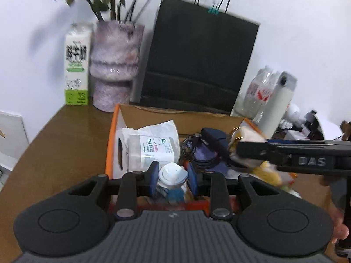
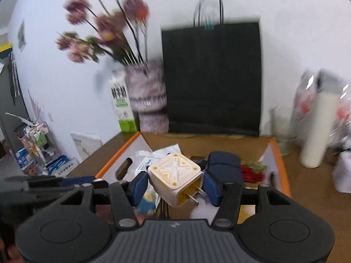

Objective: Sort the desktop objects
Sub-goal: 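Carry plug adapter and cap into the red box and open both tools, then withdraw both open tools from the box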

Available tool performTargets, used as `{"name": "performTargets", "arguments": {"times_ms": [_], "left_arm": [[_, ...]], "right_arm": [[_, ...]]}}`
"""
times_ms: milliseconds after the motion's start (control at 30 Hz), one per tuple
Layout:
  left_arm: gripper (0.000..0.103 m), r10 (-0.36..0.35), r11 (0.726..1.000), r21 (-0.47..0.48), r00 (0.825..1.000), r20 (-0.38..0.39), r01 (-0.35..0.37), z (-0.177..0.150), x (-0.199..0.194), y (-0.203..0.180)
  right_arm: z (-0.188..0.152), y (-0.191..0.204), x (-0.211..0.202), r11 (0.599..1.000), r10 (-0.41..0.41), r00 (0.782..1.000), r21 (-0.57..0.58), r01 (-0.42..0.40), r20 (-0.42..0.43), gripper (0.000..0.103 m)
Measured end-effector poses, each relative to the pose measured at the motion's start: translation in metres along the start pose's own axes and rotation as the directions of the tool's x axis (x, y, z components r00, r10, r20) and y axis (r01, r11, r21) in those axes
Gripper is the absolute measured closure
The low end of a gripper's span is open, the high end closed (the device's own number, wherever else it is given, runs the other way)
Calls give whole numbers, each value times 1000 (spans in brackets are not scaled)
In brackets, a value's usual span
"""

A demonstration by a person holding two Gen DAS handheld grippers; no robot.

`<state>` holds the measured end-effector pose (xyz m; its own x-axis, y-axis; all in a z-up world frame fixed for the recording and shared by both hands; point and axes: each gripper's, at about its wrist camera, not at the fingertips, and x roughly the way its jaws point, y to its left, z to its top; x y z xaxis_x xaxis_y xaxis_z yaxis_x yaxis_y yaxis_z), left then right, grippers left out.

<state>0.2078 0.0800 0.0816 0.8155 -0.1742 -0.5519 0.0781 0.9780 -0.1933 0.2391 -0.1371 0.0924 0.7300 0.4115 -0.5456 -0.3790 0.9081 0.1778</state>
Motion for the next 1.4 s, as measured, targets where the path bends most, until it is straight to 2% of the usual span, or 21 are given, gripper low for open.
{"name": "performTargets", "arguments": {"times_ms": [67, 133, 233, 300, 367, 467, 533, 633, 667, 767, 867, 933, 1067, 1133, 1267, 1400], "left_arm": [[74, 35, 999, -8, 999, -19, -35, 2, 19, 6], [74, 37, 999, -15, 997, -64, -38, 3, 37, 12], [57, 57, 997, -50, 996, -63, -60, -2, 49, 20], [51, 36, 999, -33, 999, -33, -37, -4, 50, 22], [32, 20, 999, -28, 999, -36, -21, 0, 46, 23], [24, 29, 999, -30, 999, 14, -28, 6, 27, 20], [18, 40, 999, -26, 999, 36, -39, 8, 9, 15], [10, 31, 999, -24, 997, 74, -29, 1, -21, 5], [5, 28, 1000, -13, 997, 77, -27, -4, -31, 0], [1, 51, 999, -9, 995, 89, -50, -32, -60, -15], [0, 80, 997, 8, 996, 44, -80, -65, -78, -29], [0, 108, 994, 35, 994, 16, -108, -91, -91, -39], [0, 113, 990, 82, 994, -7, -112, -139, -116, -52], [0, 94, 992, 80, 995, -17, -93, -160, -127, -53], [0, 75, 995, 69, 996, -37, -73, -184, -142, -53], [0, 77, 996, 57, 995, -56, -74, -199, -148, -52]], "right_arm": [[6, -6, 34, 1000, 10, 997, 31, -8, -72, 48], [4, -4, 57, 1000, 12, 994, 8, -11, -110, 48], [-6, 0, 88, 999, -10, 986, -43, 3, -167, 48], [-15, -1, 100, 999, -11, 980, -36, 4, -200, 48], [-21, -6, 99, 1000, 11, 981, -1, -12, -194, 48], [-11, -15, 77, 998, 24, 993, 62, -16, -119, 36], [-4, -21, 54, 994, 35, 998, 101, -30, -48, 18], [-5, -16, 16, 996, -79, 996, 50, 78, 34, 16], [-8, -12, 7, 994, -110, 993, 23, 109, 43, 16], [-28, -3, -21, 984, -167, 984, -47, 170, 57, 16], [-59, 7, -49, 952, -269, 959, -128, 279, 90, 15], [-81, 11, -68, 936, -312, 946, -146, 322, 87, 13], [-128, 15, -104, 949, -276, 960, -146, 280, 45, 8], [-152, 20, -121, 944, -292, 956, -153, 294, 34, 8], [-197, 28, -147, 937, -327, 945, -133, 324, 0, 8], [-230, 37, -165, 941, -329, 944, -101, 324, -33, 8]]}}
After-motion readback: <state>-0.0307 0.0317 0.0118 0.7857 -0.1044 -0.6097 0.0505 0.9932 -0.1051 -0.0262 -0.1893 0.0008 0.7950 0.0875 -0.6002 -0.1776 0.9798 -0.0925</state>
